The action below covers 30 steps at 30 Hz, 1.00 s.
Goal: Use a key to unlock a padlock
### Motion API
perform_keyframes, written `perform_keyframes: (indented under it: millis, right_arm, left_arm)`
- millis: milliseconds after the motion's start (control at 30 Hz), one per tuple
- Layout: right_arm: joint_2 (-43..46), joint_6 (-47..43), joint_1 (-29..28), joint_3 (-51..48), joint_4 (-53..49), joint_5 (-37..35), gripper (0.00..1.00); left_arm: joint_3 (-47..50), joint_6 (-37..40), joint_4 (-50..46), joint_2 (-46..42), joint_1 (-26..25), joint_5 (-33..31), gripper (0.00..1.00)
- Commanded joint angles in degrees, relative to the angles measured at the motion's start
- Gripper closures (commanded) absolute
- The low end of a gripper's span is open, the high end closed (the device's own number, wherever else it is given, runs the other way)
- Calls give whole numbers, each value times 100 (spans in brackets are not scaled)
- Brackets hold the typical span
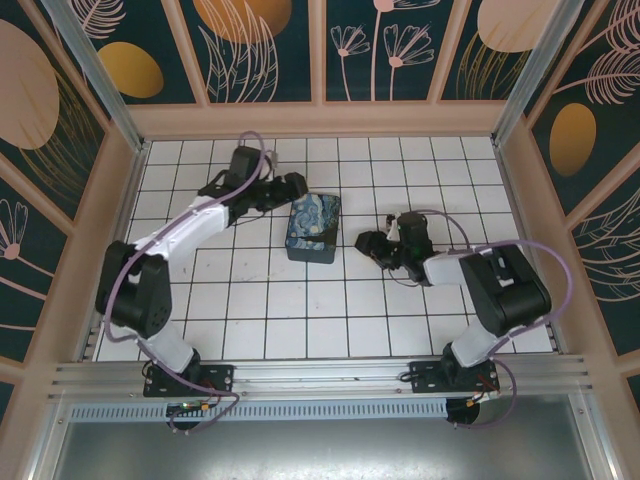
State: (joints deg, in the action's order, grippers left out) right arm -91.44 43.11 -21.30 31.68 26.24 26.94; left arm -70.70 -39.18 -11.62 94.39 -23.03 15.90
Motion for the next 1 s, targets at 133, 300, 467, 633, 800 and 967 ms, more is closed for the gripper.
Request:
perform_keyframes:
  millis: [133, 300, 467, 633, 800, 967]
  right_arm:
    - [1097, -1542, 682, 783, -1721, -852, 4]
    - [2128, -2357, 1420, 228, -1369, -2207, 1]
    - [2913, -3413, 1838, -1031, 445, -3242, 1]
    - [2682, -3545, 2264, -2127, 2687, -3461, 1]
    - [1409, -3678, 2463, -2521, 4955, -3624, 1]
    - [54, -4082, 2261, -2490, 6240, -3258, 1]
  left_arm:
    - [1923, 1397, 1252, -1427, 657, -2817, 2]
    - [4345, 3349, 4331, -2832, 888, -3889, 1]
    - [5396, 3551, 5516, -2969, 1651, -3596, 2]
    - [5834, 3498, 7461, -2031, 1811, -3202, 2]
    - [5960, 3646, 8825, -861, 1933, -2940, 4]
    - [5792, 3497, 8604, -727, 2048, -2988, 1]
